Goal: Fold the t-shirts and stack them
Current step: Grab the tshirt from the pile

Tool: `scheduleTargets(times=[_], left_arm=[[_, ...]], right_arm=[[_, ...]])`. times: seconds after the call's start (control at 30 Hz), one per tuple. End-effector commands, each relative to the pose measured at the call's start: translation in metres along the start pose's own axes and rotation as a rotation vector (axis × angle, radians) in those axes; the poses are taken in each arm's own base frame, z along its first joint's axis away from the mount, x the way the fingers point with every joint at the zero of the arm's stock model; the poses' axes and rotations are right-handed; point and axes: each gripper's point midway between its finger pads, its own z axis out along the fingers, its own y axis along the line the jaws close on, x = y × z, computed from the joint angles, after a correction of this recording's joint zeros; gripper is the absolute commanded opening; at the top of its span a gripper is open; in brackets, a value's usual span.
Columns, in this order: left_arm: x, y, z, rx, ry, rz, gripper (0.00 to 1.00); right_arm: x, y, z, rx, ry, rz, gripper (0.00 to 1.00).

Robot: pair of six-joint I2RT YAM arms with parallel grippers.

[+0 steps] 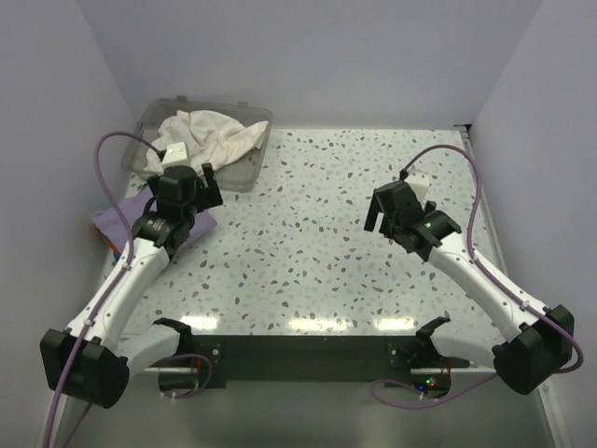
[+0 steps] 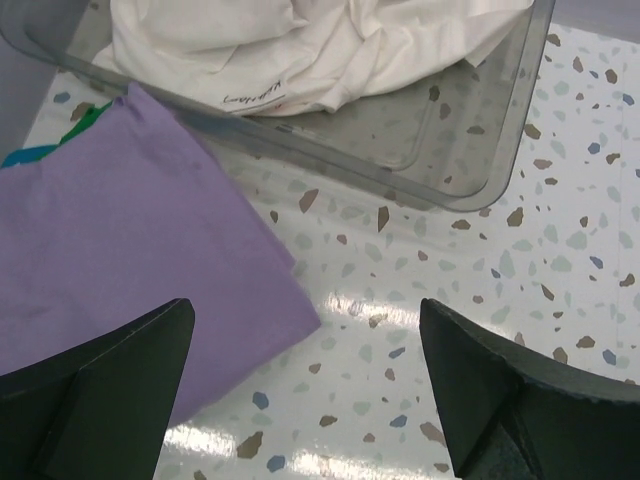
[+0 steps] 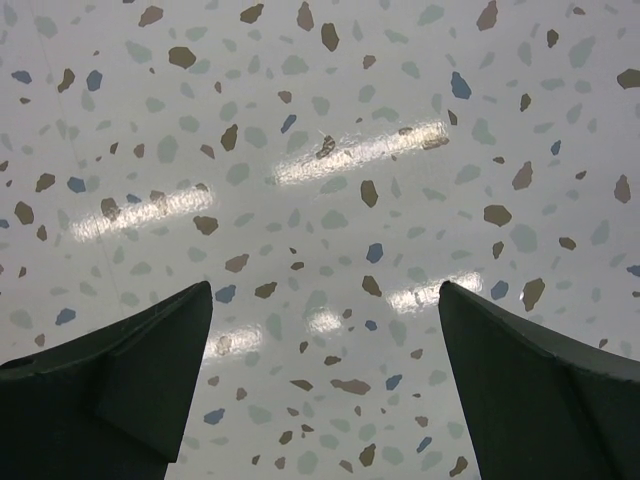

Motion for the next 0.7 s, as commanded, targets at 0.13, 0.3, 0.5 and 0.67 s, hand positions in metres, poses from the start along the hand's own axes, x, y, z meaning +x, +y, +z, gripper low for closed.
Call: scheduleTargets(times=[0.13, 0.3, 0.5, 0.67], left_arm=[[-0.102, -0.036, 0.041, 0.03, -0.188, 0.159, 1.0], [-0.098, -0.056, 0.116, 0.071, -0.068, 0.259, 1.0], [-0.11, -0.06, 0.196, 0.054, -0.015, 0.252, 1.0], [-0.119, -0.039, 0.247, 0.002, -0.035, 0.19, 1.0]], right_arm=[[-0.007, -0.013, -0.008, 0.027, -0.047, 0.076, 0.99], [-0.009, -0.02, -0.012, 0.034, -0.058, 0.095, 0.99], [-0.009, -0.024, -0.012, 0.043, -0.056, 0.107, 0.99], [-0.008, -0.023, -0.009, 0.047, -0.042, 0.11, 0.99]])
